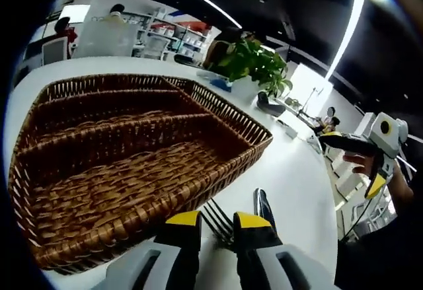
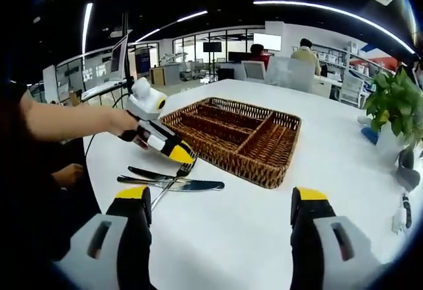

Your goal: Arrange the knives, forks, and spoons in their matching storage slots by inserting each utensil handle-first until every utensil is classified and aligned in the correct compartment

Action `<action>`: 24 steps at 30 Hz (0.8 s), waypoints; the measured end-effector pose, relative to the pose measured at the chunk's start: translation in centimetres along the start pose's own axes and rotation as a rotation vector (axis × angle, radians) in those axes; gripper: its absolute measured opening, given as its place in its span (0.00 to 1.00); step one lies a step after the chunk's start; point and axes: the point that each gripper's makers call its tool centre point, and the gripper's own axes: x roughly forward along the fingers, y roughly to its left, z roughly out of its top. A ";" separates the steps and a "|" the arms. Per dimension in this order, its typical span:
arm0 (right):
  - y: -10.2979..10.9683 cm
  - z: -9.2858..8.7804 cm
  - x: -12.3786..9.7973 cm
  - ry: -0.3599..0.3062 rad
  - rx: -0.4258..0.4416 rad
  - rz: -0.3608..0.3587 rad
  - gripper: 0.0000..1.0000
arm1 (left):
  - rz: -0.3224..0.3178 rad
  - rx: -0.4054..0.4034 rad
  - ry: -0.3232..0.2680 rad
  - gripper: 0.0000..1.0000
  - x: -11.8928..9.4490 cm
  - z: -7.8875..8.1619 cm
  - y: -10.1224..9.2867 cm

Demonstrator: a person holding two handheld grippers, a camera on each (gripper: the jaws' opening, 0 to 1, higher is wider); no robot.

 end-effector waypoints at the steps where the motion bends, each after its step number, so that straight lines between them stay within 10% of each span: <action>1: 0.0 0.0 0.0 0.002 0.000 0.000 0.89 | 0.004 0.002 -0.003 0.15 0.0 0.0 0.0; 24: 0.6 0.1 0.6 0.021 -0.011 0.019 0.85 | -0.047 -0.114 -0.070 0.02 -2.4 0.3 -0.5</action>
